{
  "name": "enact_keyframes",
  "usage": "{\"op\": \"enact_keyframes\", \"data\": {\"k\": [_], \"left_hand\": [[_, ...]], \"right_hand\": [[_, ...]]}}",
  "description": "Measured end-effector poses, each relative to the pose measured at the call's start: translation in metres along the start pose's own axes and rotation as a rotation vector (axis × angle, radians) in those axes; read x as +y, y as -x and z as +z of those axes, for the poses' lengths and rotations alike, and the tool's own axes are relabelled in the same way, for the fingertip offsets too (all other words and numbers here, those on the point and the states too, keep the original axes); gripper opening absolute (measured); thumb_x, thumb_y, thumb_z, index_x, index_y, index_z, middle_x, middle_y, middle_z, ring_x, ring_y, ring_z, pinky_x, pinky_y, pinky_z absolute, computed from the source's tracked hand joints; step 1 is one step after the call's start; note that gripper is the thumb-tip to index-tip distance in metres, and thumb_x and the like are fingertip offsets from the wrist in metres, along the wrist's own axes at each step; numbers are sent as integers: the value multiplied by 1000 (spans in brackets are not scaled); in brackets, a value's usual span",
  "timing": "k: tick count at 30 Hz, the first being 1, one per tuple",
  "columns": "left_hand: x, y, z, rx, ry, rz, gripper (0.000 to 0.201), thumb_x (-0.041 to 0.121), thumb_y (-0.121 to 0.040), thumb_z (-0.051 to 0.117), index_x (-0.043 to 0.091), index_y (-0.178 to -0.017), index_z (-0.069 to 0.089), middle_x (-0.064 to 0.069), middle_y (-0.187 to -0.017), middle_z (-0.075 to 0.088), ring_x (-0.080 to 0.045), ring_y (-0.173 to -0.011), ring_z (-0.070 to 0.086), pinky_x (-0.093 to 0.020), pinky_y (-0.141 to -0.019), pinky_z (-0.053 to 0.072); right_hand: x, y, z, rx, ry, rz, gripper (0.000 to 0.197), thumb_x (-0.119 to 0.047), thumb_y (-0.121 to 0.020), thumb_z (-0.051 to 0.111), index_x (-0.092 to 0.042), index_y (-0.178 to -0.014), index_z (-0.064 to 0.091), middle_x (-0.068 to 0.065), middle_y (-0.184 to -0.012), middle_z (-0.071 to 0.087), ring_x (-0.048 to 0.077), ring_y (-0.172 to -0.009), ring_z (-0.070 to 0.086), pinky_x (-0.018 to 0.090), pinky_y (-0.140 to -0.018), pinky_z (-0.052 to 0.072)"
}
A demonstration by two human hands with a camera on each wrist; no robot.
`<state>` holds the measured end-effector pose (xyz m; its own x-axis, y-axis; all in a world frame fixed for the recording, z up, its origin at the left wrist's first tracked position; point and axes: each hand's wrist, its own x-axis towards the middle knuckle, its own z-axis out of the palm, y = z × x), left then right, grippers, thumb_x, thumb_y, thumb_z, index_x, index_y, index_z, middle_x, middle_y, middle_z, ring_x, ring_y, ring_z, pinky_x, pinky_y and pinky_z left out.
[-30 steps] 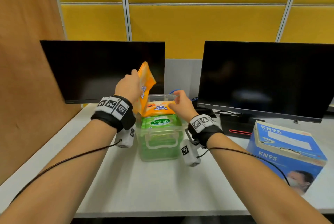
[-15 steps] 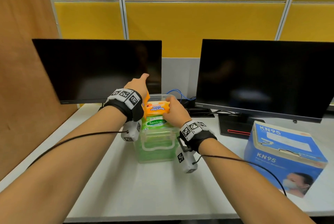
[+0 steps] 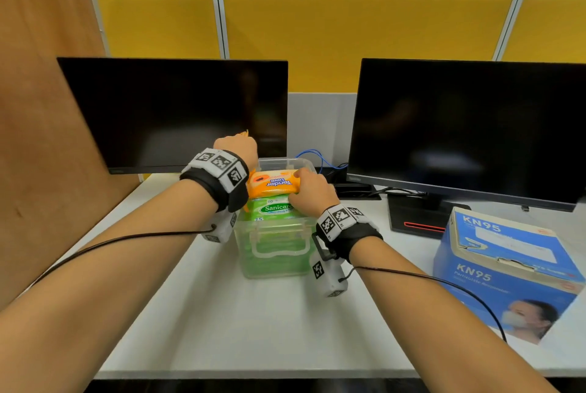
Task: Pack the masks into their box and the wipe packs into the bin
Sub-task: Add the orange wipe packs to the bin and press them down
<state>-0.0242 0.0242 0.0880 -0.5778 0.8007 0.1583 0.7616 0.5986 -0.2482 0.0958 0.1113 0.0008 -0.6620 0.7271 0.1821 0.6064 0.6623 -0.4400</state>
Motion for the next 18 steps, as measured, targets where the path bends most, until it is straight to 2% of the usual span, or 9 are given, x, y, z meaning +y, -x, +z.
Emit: {"op": "enact_keyframes", "data": {"k": [2, 4, 7, 9, 11, 12, 14, 16, 18], "left_hand": [[12, 0, 2, -11, -51, 39, 23, 14, -96, 44, 8, -112, 60, -8, -109, 63, -27, -100, 62, -32, -75, 42], [18, 0, 4, -45, -64, 49, 23, 17, -97, 44, 11, -110, 62, -5, -99, 63, -23, -90, 61, -31, -72, 43], [16, -2, 4, -110, -40, 58, 23, 14, -96, 47, 6, -111, 61, -7, -95, 60, -24, -85, 59, -33, -74, 46], [11, -3, 2, -230, -34, 63, 26, 12, -97, 46, 2, -118, 58, -11, -103, 62, -25, -90, 61, -36, -86, 47], [8, 0, -3, -305, -76, 87, 33, 12, -99, 44, -1, -127, 53, -15, -117, 60, -28, -107, 58, -35, -102, 38], [7, -1, -4, -309, -99, 82, 35, 13, -99, 44, -2, -130, 50, -16, -127, 57, -28, -119, 54, -35, -107, 34], [10, -2, -6, -295, -134, 115, 34, 13, -100, 43, -2, -130, 50, -15, -133, 54, -27, -125, 50, -35, -109, 31], [13, -2, -4, -318, -124, 99, 32, 13, -98, 45, -1, -125, 55, -12, -122, 60, -27, -117, 56, -35, -104, 39], [10, -4, 0, -276, -109, 108, 29, 16, -88, 59, 2, -114, 63, -6, -93, 65, -26, -92, 64, -37, -91, 53]], "right_hand": [[-1, 1, -1, -2, -5, 5, 52, -24, -87, 58, -18, -136, 41, 7, -126, 53, 25, -117, 49, 40, -92, 41], [-1, 1, -2, 0, -24, 24, 55, -25, -86, 60, -19, -137, 39, 7, -125, 54, 24, -116, 50, 40, -92, 43], [-1, 1, -1, -2, -33, 35, 55, -25, -86, 60, -20, -136, 39, 7, -125, 54, 25, -115, 51, 42, -95, 45], [-1, 1, -1, 0, -45, 37, 54, -25, -86, 60, -20, -136, 39, 7, -124, 54, 24, -114, 51, 41, -93, 45], [1, 0, 0, 4, -59, 39, 55, -26, -86, 60, -20, -136, 39, 7, -124, 55, 23, -113, 52, 40, -92, 45], [1, 0, 0, 4, -58, 35, 57, -27, -86, 60, -20, -137, 38, 7, -125, 55, 24, -113, 52, 41, -93, 45], [1, 1, 1, -19, -26, 4, 59, -31, -86, 59, -24, -141, 36, 5, -129, 54, 24, -116, 52, 44, -99, 42], [-1, 0, 2, -78, 83, -40, 55, -35, -90, 51, -31, -143, 35, 3, -135, 52, 26, -121, 50, 47, -103, 35], [-3, -3, 3, -151, 224, -37, 49, -41, -95, 39, -30, -142, 37, 5, -138, 50, 29, -124, 48, 50, -105, 31]]}}
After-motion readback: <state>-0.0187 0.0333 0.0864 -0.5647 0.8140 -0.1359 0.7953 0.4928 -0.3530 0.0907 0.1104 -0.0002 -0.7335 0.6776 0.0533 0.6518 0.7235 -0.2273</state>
